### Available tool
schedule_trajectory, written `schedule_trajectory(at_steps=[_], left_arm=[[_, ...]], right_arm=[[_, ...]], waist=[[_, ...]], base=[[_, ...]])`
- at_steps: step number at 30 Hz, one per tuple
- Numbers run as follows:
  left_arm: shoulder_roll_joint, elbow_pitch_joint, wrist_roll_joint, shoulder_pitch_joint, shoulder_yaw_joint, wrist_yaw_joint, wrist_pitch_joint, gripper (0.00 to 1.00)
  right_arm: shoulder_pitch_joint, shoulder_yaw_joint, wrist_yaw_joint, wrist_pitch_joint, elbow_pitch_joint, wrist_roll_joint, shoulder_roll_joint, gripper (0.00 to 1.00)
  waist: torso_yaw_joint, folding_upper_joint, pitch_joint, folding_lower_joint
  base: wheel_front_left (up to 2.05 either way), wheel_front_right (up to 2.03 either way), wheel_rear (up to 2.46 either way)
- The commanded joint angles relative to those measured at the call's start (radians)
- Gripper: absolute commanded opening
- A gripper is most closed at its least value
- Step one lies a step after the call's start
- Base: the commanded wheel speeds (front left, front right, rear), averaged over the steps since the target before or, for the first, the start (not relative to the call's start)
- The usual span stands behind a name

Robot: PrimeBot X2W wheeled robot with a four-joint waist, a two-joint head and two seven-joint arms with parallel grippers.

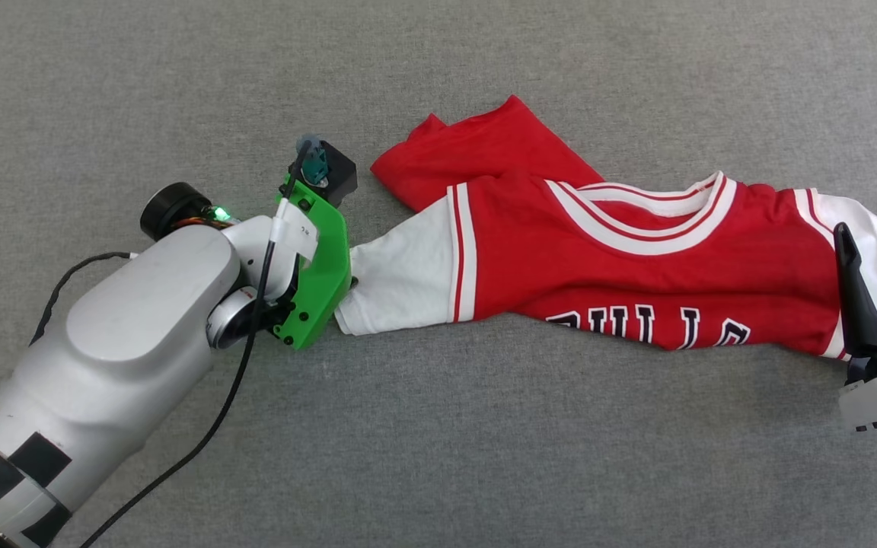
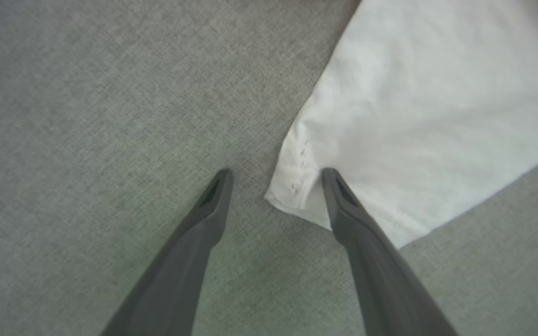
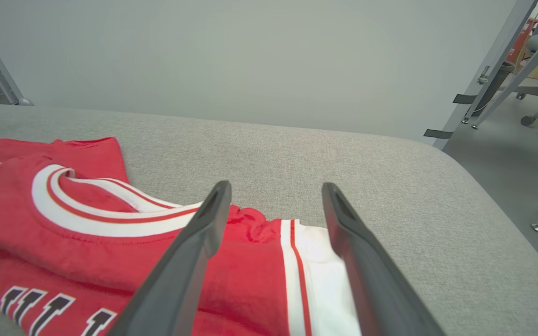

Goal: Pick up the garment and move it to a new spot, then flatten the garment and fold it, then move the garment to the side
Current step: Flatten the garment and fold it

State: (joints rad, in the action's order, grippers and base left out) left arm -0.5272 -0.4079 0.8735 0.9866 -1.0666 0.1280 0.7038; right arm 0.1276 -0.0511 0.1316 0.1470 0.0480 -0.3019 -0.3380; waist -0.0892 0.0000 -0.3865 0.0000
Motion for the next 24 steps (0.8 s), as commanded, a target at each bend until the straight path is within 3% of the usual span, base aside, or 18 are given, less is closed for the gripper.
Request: schedule_trajectory(at_steps=[1,3,4,5,10,17,24], left_arm=[[0.007,-0.020,0.019,0.004,-0.032,0.003,0.003,1.00],[0.005,-0.032,0.034,0.001,-0.087,0.003,0.011,1.00],[0.000,-0.034,0.041,0.001,-0.115,0.003,0.010,0.55],[-0.004,-0.034,0.052,0.002,-0.135,0.003,0.004,0.00],[-0.025,-0.031,0.069,0.033,-0.161,0.003,-0.108,0.00],[-0.056,-0.071,0.009,0.136,-0.116,0.003,-0.360,0.00],[-0.076,-0.112,-0.036,0.180,-0.076,-0.008,-0.509,0.00]], right_arm=[[0.020,0.006,-0.001,0.012,-0.008,0.005,0.004,1.00],[0.024,0.010,-0.001,0.018,-0.020,0.005,0.006,1.00],[0.025,0.011,-0.001,0.021,-0.026,0.006,0.006,1.00],[0.026,0.012,-0.001,0.023,-0.031,0.006,0.006,1.00],[0.027,0.005,-0.001,0.034,-0.051,0.006,0.004,1.00],[0.008,-0.019,-0.001,0.045,-0.070,0.008,0.002,1.00],[-0.023,-0.037,-0.001,0.055,-0.084,0.017,0.006,1.00]], waist=[[-0.019,0.0000,-0.023,0.0000],[-0.021,0.0000,-0.026,0.0000],[-0.020,0.0000,-0.026,0.0000],[-0.019,0.0000,-0.024,0.0000],[-0.007,0.0000,0.005,0.0000],[0.024,0.0000,0.068,0.0000],[0.056,0.0000,0.125,0.0000]], base=[[0.00,0.00,0.00],[0.00,0.00,0.00],[0.00,0.00,0.00],[0.00,0.00,0.00],[0.00,0.00,0.00],[0.00,0.00,0.00],[0.00,0.00,0.00]])
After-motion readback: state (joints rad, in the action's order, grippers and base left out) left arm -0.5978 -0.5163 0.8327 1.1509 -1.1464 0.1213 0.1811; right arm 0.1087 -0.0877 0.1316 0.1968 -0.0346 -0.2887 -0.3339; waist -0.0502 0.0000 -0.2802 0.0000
